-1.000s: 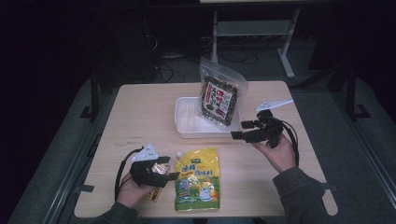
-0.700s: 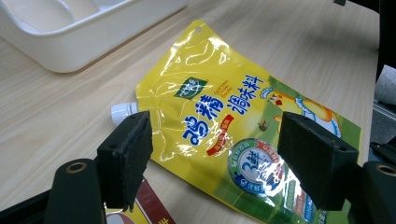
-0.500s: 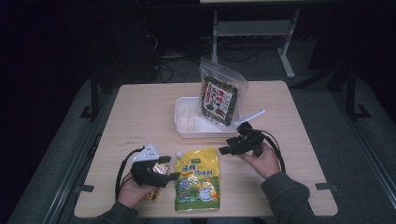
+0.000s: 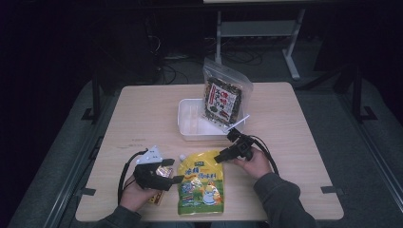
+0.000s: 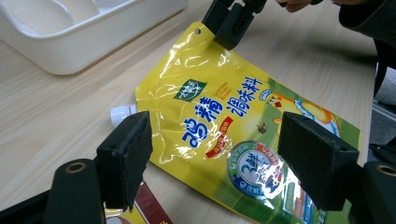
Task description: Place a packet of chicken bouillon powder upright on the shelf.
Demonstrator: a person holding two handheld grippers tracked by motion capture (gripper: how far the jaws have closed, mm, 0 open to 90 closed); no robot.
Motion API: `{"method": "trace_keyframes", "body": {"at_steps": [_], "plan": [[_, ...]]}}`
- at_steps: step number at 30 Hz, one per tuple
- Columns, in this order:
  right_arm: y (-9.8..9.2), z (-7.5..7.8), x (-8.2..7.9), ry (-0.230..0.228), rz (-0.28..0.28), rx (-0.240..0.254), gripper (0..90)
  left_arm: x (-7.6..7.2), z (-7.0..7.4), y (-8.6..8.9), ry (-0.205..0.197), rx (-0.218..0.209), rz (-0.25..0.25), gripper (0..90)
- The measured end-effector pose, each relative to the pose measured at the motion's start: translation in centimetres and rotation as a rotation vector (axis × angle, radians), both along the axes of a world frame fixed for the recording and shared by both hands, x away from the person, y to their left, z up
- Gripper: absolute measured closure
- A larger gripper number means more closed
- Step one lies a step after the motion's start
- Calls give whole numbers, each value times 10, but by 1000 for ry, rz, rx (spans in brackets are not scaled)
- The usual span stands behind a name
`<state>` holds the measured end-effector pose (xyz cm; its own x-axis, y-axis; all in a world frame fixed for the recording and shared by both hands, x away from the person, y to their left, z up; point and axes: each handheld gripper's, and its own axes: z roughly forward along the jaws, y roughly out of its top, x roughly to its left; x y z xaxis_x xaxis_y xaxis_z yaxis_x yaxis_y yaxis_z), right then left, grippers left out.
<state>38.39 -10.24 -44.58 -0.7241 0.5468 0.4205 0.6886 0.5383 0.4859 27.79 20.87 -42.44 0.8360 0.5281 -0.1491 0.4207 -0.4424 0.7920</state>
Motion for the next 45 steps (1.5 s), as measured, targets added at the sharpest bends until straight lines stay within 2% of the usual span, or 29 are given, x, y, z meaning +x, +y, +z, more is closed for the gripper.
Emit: {"method": "trace_keyframes", "body": {"at_steps": [3,7,10,11,15,19,30,32,35,39,42,44,45], "plan": [[3,-4,4,31,17,-2,600,0,0,0,2,1,0,256],[2,-6,6,63,31,16,748,1,-1,0,5,0,0,256],[-1,-6,8,73,46,56,878,1,-2,0,10,3,-2,254],[-2,-4,8,76,58,74,891,1,-2,-1,12,4,-2,252],[-5,1,4,67,76,68,895,1,-3,-2,17,7,-1,243],[-11,9,-1,48,72,92,896,1,-5,-4,28,13,-4,229],[-31,44,-17,-54,50,153,896,1,-8,-10,42,20,9,184],[-33,48,-19,-70,53,155,896,1,-9,-13,58,18,-7,184],[-37,55,-23,-87,52,184,896,2,-12,-19,89,17,-36,195],[-40,64,-29,-110,61,204,896,4,-15,-24,154,-23,-87,228],[-41,71,-33,-124,71,215,896,5,-17,-25,192,-40,-122,306],[-41,75,-35,-136,77,224,896,7,-18,-25,234,-76,-146,392],[-41,76,-36,-141,81,227,896,7,-18,-25,240,-91,-152,435]]}}
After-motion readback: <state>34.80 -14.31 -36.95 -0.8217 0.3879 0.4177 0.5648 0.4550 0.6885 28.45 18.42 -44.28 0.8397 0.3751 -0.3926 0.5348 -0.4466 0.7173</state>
